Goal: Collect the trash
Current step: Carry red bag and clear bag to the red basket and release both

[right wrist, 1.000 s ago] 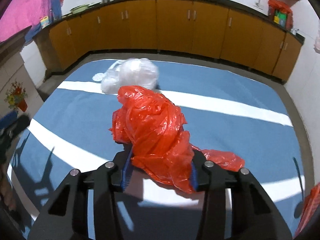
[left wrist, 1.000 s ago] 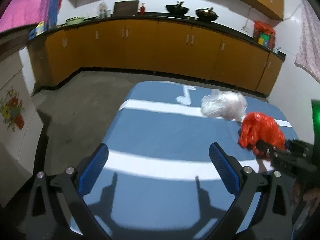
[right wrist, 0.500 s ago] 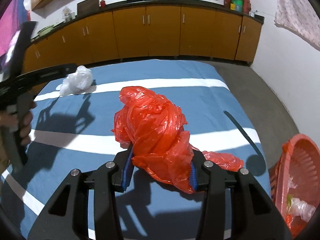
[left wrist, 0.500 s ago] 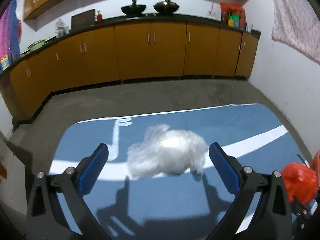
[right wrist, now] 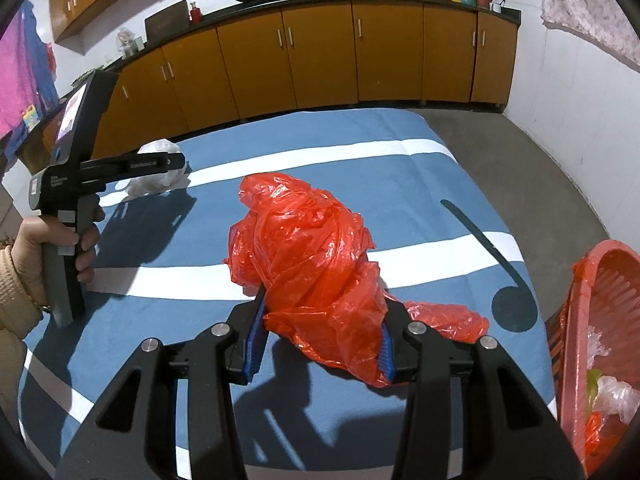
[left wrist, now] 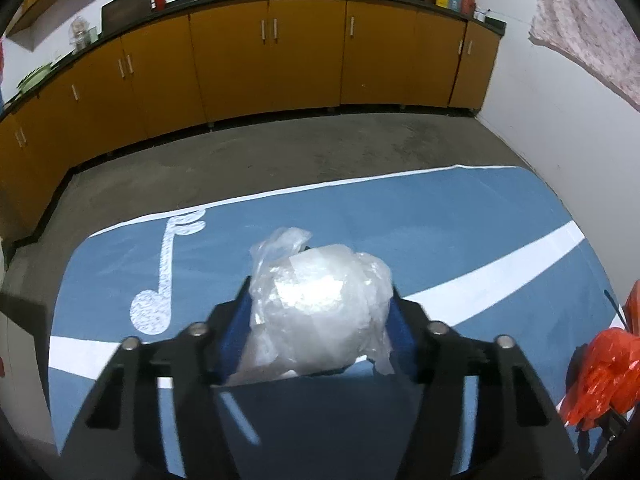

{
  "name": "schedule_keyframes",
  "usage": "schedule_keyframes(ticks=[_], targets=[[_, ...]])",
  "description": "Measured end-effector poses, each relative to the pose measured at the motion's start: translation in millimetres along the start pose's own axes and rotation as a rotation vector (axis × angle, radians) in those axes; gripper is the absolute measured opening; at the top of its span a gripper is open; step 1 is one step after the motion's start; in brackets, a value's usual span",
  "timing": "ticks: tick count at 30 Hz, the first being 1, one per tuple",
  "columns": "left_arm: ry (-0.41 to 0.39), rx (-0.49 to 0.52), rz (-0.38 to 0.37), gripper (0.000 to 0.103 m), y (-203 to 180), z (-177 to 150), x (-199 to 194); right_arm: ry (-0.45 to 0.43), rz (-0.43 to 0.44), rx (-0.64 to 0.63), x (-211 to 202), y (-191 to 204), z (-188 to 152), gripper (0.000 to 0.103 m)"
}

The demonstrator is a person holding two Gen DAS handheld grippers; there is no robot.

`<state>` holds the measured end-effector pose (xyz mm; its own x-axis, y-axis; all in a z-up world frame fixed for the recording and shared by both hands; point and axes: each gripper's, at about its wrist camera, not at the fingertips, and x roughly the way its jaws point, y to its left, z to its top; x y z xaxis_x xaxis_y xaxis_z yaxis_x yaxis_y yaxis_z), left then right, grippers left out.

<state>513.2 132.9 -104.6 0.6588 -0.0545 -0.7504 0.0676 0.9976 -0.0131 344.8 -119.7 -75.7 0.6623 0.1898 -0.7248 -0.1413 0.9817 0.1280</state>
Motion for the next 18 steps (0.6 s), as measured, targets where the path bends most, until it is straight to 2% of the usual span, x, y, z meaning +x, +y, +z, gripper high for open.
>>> schedule_keyframes(ticks=[4, 9, 18], targets=[[-0.004, -0.014, 0.015, 0.044, -1.8, -3.6, -3.4, 0.002, 0.005, 0.011, -2.0, -0.6, -2.2, 0.045], [-0.011, -0.057, 0.057, 0.041, -0.5, -8.3, -16.7, -0.005, 0.008, 0.027, -10.4, -5.8, -4.5, 0.045], [-0.047, -0.079, 0.103, 0.041, -10.6, -43.5, -84.1, -0.040, 0.000, 0.063, -51.7, -11.7, -17.4, 0.045]])
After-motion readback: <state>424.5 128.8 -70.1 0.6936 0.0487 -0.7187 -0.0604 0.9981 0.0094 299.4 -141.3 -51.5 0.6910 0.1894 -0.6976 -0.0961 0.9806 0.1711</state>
